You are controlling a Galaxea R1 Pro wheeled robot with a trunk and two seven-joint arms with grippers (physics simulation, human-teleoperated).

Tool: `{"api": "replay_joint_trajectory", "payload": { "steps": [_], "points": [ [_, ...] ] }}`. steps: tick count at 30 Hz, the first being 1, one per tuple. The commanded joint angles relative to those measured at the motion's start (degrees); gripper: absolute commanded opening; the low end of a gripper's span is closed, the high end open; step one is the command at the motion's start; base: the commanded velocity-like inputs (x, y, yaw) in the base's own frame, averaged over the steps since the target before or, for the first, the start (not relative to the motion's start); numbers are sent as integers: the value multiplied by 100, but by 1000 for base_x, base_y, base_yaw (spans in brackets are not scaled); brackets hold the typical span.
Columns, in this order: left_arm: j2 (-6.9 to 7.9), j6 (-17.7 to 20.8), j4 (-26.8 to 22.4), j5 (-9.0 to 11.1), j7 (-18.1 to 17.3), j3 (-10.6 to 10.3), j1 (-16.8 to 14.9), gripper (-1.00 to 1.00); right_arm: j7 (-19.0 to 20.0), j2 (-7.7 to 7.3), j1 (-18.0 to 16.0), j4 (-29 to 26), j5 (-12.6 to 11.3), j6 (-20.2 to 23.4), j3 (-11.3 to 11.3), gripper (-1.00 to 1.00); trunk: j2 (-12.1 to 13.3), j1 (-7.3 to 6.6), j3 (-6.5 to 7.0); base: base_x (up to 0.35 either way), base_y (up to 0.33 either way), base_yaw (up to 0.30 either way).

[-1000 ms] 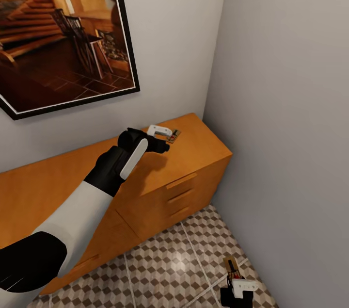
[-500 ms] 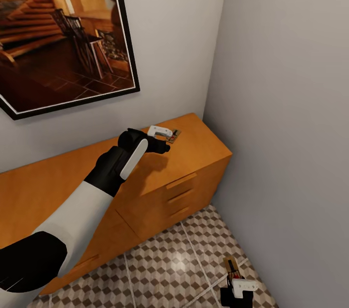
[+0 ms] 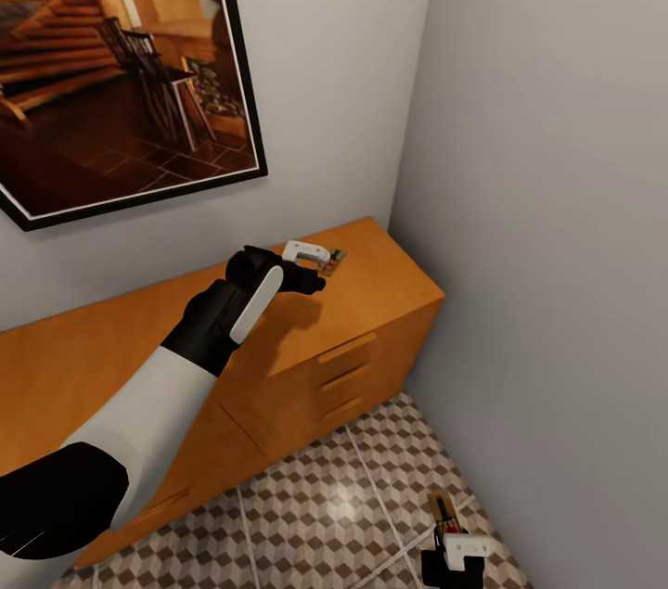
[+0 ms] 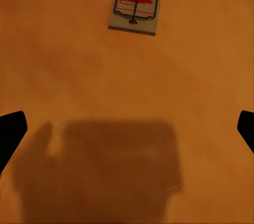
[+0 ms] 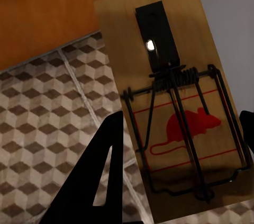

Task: Take the four mousetraps from the cabinet in the bathroom and place them on the bathroom floor. Make sure all four end up on the same floor surface, and ensure that at least two of them are either under or directly next to the same bathroom sink.

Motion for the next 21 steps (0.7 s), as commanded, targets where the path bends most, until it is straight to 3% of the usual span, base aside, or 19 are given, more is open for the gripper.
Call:
{"api": "replay_joint_trajectory", "payload": {
  "steps": [1, 9, 14, 21],
  "points": [
    [1, 17, 4, 59, 57, -8, -6, 100, -36, 3, -4, 7, -29, -12, 50, -100, -10, 4, -9, 173, 0, 0],
    [1, 17, 60, 59, 57, -22, -6, 100, -36, 4, -6, 6, -27, -12, 50, -100, -10, 4, -9, 242, 0, 0],
    [1, 14, 105, 59, 57, -156, -6, 100, -36, 4, -5, 4, -31, -12, 50, -100, -10, 4, -9, 251, 0, 0],
    [-6, 2, 202, 58, 55, -234, -6, 100, -36, 4, -6, 5, -30, -12, 50, -100, -10, 4, -9, 88, 0, 0]
  ]
}}
